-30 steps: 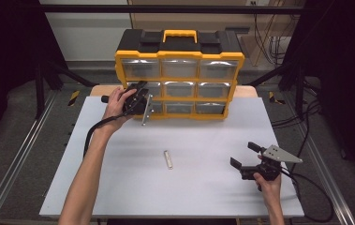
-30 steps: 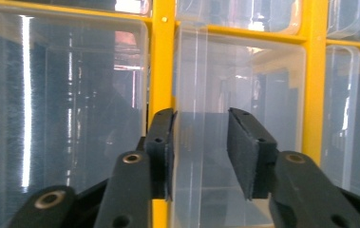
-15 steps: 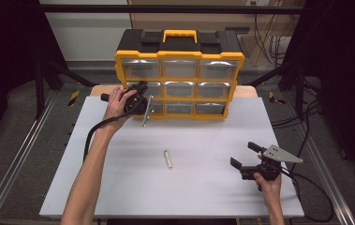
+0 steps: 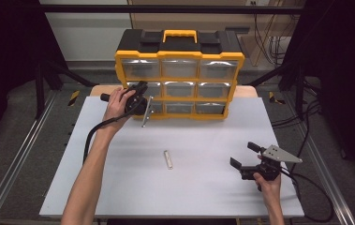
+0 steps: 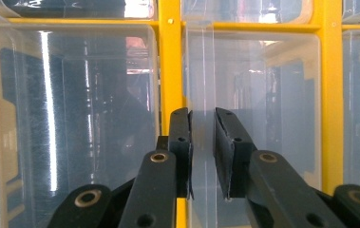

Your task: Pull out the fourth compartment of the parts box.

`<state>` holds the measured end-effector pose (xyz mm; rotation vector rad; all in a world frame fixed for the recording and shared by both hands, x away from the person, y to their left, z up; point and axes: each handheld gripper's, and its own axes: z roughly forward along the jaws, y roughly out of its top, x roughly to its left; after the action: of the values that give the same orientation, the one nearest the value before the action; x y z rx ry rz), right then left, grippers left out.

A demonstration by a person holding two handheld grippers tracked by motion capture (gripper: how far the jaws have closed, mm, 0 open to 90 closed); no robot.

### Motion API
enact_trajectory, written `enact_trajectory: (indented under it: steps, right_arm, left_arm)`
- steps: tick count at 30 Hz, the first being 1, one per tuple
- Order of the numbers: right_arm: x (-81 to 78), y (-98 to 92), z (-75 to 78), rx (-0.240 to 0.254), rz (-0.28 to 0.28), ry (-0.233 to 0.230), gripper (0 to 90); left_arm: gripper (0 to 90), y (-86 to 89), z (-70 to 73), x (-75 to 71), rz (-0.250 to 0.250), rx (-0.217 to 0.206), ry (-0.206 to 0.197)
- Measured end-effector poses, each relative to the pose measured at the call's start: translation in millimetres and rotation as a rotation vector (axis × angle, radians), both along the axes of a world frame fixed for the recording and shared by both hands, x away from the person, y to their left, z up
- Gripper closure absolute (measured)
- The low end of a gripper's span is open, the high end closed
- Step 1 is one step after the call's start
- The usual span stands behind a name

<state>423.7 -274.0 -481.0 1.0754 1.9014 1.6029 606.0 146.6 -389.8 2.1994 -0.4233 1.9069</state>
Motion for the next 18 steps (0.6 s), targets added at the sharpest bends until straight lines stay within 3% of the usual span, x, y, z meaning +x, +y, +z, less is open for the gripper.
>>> enact_trajectory:
  steps: [18]
  right_arm:
    - [-0.5, -0.7, 0.6, 0.002, -0.004, 0.000, 0.5]
  left_arm:
    - [78.2, 0.1, 0.4, -6.1, 0.003, 0.003, -0.002]
